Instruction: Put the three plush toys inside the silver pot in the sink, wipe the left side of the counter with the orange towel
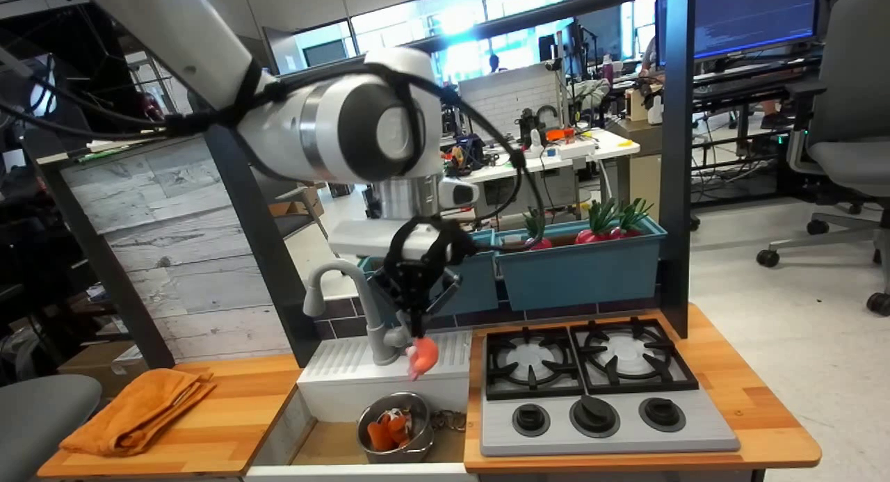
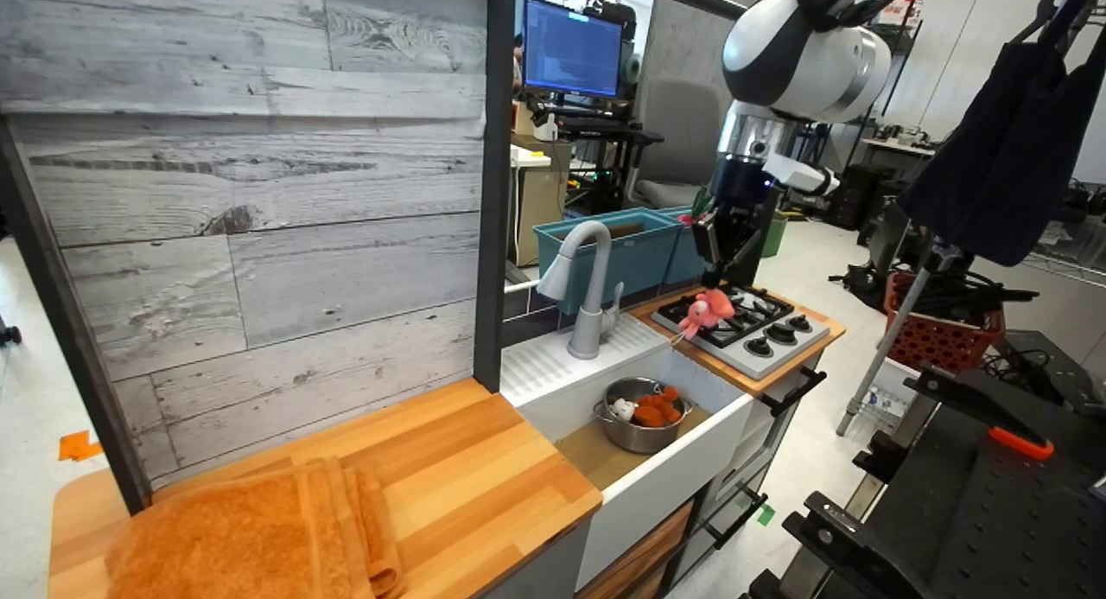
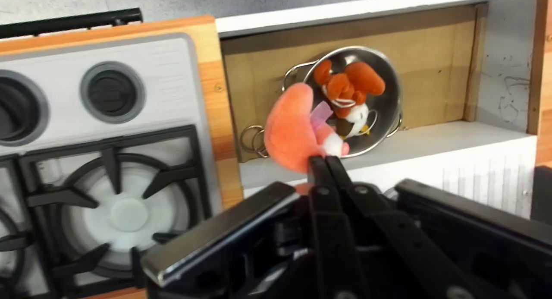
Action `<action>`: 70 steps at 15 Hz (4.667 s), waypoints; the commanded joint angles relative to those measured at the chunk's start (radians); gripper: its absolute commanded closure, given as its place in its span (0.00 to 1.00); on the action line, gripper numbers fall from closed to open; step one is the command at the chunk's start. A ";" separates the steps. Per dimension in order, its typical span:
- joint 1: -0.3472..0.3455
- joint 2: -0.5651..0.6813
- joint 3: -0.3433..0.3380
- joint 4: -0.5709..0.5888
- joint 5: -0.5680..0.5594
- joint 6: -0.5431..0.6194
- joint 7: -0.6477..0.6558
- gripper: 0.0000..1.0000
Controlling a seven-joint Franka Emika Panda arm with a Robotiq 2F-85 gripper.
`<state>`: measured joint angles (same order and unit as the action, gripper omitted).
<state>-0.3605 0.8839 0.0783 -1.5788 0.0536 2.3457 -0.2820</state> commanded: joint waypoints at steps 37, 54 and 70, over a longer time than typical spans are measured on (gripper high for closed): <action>0.344 -0.244 0.256 -0.468 -0.038 0.396 -0.098 0.00; 0.775 0.091 0.024 0.039 -0.202 0.200 0.289 0.00; 0.787 0.295 0.047 0.244 -0.180 0.166 0.294 0.00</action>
<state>0.4247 1.1123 0.1080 -1.4301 -0.1295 2.5331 0.0099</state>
